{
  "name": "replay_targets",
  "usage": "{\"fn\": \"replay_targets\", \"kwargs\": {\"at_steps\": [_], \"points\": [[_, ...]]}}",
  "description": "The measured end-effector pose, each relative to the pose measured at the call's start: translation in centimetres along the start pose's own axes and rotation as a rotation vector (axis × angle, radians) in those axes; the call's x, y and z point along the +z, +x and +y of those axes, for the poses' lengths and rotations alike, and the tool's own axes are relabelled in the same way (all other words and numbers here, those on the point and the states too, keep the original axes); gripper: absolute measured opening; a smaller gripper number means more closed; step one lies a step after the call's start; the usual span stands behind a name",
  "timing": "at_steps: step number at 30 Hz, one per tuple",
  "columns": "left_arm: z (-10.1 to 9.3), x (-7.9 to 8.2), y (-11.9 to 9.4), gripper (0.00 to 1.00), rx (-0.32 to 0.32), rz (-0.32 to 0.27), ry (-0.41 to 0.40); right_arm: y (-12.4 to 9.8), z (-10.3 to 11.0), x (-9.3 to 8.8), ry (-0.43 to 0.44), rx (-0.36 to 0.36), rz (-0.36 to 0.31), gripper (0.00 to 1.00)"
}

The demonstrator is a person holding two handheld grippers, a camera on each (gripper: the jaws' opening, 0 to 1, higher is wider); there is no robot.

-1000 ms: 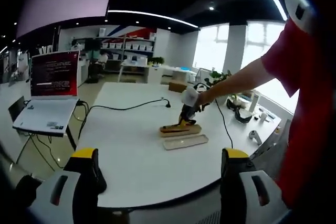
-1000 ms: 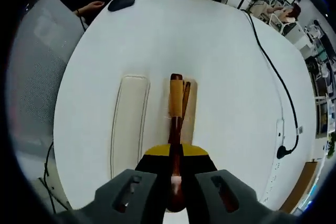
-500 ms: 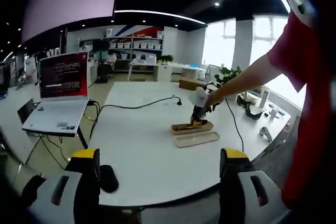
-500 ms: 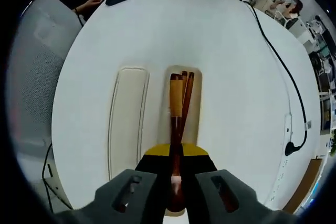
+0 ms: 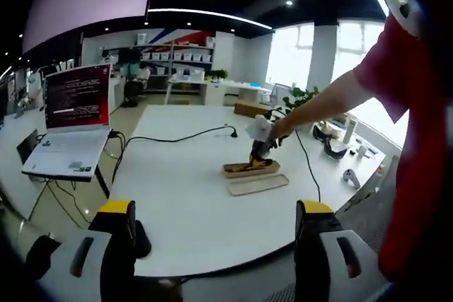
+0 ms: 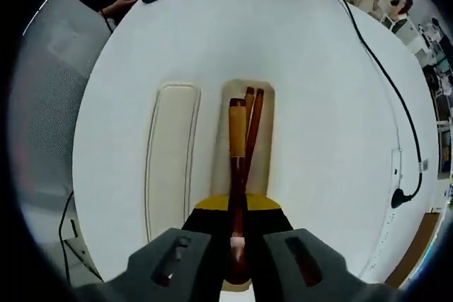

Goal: Arrange the utensils inside the cutlery case until each visible utensil rests in its matching compartment.

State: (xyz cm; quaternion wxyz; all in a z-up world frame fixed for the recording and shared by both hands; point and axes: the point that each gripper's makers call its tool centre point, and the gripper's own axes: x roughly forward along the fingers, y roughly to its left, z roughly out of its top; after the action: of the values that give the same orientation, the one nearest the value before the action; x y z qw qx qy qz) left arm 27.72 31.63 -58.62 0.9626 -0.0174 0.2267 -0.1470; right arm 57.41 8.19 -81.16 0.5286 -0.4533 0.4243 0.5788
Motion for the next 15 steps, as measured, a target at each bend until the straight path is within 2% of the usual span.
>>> {"fn": "replay_targets", "kwargs": {"at_steps": [5,11,15], "points": [[0.05,-0.18,-0.19,0.96,0.004,0.003,0.001,0.43,0.33,-0.36,-0.039,-0.002,0.028,0.02],[0.19,0.01,0.05,0.95,0.013,0.004,0.0,0.26,0.36,-0.15,-0.073,0.003,0.027,0.04],[-0.02,-0.06,0.09,0.94,0.01,0.008,0.007,-0.3,0.27,0.04,-0.048,-0.004,0.012,0.07]]}}
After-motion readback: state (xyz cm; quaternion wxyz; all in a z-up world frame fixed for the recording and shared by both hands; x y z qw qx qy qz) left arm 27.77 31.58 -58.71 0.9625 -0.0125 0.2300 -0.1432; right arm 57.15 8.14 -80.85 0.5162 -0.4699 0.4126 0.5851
